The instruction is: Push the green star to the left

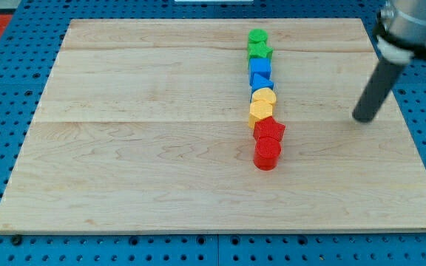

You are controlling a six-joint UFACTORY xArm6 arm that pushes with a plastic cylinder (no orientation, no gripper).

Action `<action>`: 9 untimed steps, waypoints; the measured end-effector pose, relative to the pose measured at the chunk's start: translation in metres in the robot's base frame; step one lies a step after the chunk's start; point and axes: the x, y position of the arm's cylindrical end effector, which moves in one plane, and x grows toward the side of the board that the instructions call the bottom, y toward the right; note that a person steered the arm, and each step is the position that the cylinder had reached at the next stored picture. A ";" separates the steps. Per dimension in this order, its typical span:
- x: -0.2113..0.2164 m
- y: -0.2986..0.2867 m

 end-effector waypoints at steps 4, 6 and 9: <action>-0.116 -0.187; -0.077 -0.267; -0.073 -0.346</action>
